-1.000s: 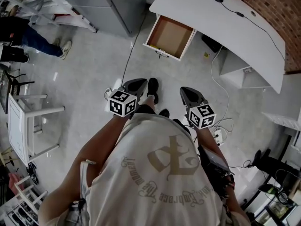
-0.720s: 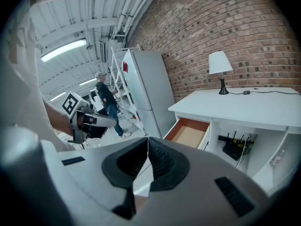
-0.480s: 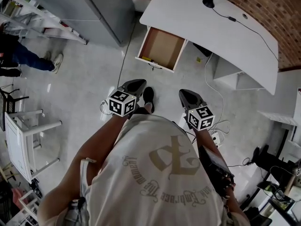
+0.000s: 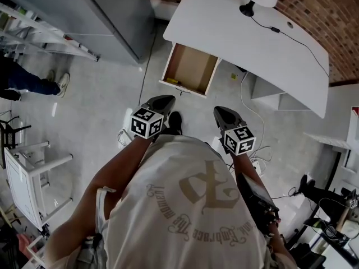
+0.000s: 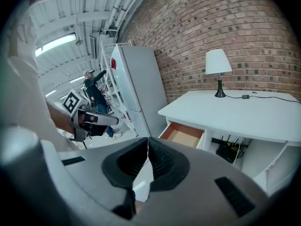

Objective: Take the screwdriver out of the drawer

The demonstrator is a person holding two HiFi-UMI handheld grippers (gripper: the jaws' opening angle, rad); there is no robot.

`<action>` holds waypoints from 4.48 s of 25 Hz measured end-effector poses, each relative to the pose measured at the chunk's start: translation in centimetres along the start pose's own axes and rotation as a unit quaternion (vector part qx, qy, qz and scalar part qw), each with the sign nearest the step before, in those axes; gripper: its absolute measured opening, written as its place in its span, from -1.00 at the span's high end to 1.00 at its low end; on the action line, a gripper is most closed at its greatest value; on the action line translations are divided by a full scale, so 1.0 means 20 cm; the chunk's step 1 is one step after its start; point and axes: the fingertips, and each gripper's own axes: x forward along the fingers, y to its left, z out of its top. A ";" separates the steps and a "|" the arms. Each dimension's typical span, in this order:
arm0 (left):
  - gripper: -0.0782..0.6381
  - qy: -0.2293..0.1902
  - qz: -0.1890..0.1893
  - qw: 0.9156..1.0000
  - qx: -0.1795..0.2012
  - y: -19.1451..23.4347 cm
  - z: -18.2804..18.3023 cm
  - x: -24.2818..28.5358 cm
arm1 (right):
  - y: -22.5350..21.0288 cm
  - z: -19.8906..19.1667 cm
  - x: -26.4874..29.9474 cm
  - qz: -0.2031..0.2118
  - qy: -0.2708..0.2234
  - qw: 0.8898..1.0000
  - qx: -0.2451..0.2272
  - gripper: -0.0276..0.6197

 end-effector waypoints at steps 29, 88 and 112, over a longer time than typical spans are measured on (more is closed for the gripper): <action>0.76 -0.019 0.025 0.999 -0.045 0.53 0.17 -0.01 | -0.03 0.25 0.58 0.025 0.055 0.997 -0.046 0.90; 0.76 -0.076 0.270 0.930 -0.238 0.67 -0.14 0.05 | -0.29 -0.15 1.42 0.254 0.291 0.903 -0.188 0.90; 0.76 -0.055 0.222 0.933 -0.278 0.66 -0.40 0.46 | -0.38 -0.54 1.64 0.235 0.356 0.884 -0.192 0.89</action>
